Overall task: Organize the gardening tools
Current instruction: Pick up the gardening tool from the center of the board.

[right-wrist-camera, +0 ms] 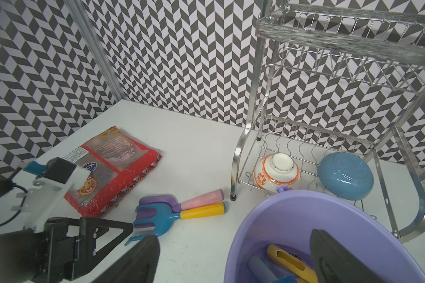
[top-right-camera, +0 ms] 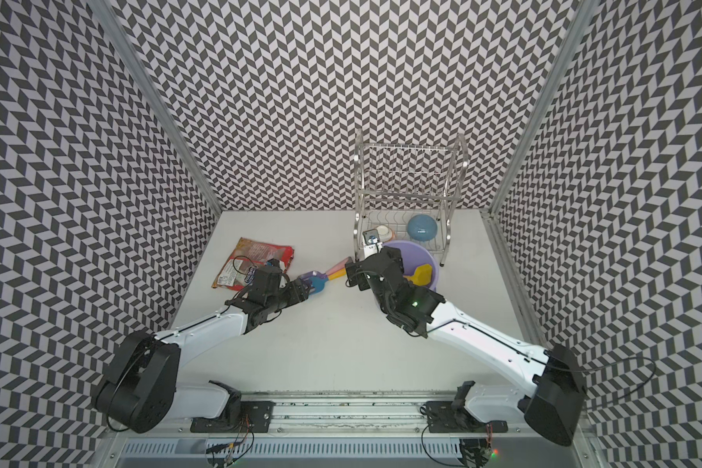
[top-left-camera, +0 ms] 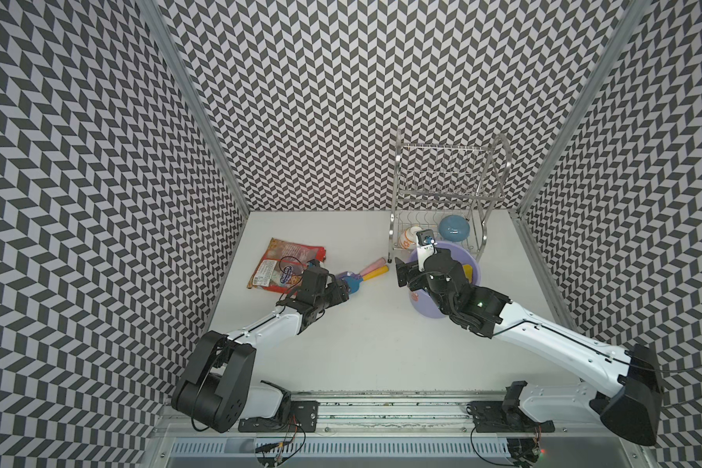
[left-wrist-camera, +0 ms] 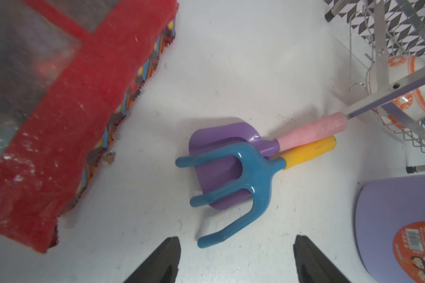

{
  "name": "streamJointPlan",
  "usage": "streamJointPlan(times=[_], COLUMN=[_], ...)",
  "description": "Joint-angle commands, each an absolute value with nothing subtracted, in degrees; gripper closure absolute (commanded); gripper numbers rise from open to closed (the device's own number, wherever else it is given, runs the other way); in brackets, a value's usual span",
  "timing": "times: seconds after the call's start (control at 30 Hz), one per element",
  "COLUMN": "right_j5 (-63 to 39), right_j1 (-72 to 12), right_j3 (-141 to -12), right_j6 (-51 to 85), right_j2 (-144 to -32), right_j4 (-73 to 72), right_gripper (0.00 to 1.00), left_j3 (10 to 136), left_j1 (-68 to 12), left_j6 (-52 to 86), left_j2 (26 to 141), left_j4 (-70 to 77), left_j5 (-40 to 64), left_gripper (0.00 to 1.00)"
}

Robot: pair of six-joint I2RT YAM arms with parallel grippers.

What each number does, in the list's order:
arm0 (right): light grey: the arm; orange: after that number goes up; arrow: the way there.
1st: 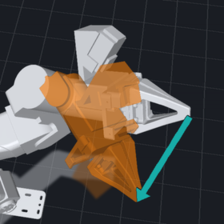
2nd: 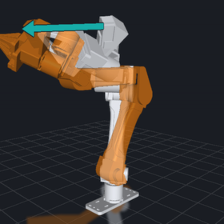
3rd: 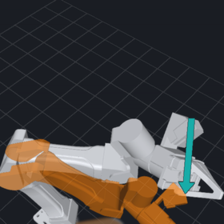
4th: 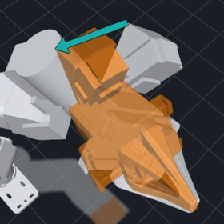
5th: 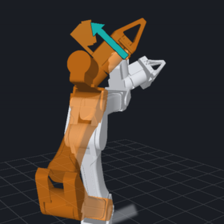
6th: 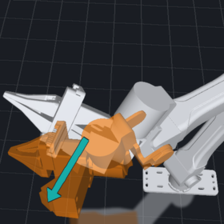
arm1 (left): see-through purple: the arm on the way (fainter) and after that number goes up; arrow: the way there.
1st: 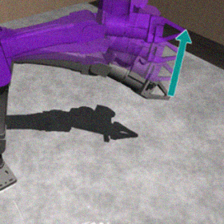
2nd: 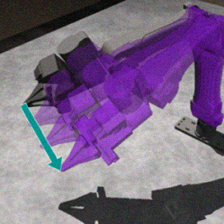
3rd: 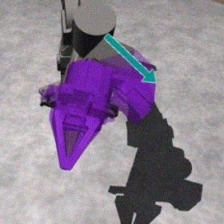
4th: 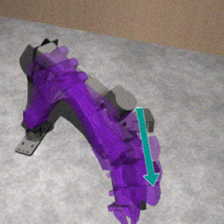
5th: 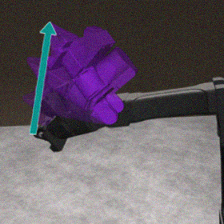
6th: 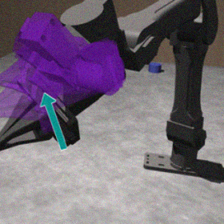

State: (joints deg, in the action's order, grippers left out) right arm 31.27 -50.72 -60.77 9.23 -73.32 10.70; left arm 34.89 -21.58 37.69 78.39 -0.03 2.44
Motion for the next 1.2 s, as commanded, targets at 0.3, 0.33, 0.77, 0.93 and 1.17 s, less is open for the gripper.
streamJointPlan(times=[0.3, 0.33, 0.77, 0.93, 1.17], right_j5=[27.36, 26.76, 17.91, 20.92, 21.77], right_j1=[-51.15, -51.15, -51.15, -50.87, -48.28], right_j3=[-69.06, -69.44, -82.38, -86.11, -89.85], right_j6=[6.21, 6.15, 6.1, 6.66, 9.05], right_j2=[-85.36, -86.36, -105.96, -112.91, -119.43], right_j4=[14.57, 14.54, 18.91, 19.1, 19.93], right_gripper=[0.19, 0.2, 0.48, 0.55, 0.63], left_j3=[27.75, 27.43, 26.27, 25.17, 22.08], left_j1=[-21.83, -21.94, -22.37, -22.24, -22.54], left_j6=[43.72, 44.17, 44.51, 44.96, 46.65], left_j2=[74.15, 74.19, 77.22, 77.84, 79.26], left_j4=[7.92, 8.87, 11.17, 12.7, 17.2], left_j5=[10.0, 10.69, 10.21, 10.9, 13.82], left_gripper=[0.38, 0.38, 0.42, 0.43, 0.46])
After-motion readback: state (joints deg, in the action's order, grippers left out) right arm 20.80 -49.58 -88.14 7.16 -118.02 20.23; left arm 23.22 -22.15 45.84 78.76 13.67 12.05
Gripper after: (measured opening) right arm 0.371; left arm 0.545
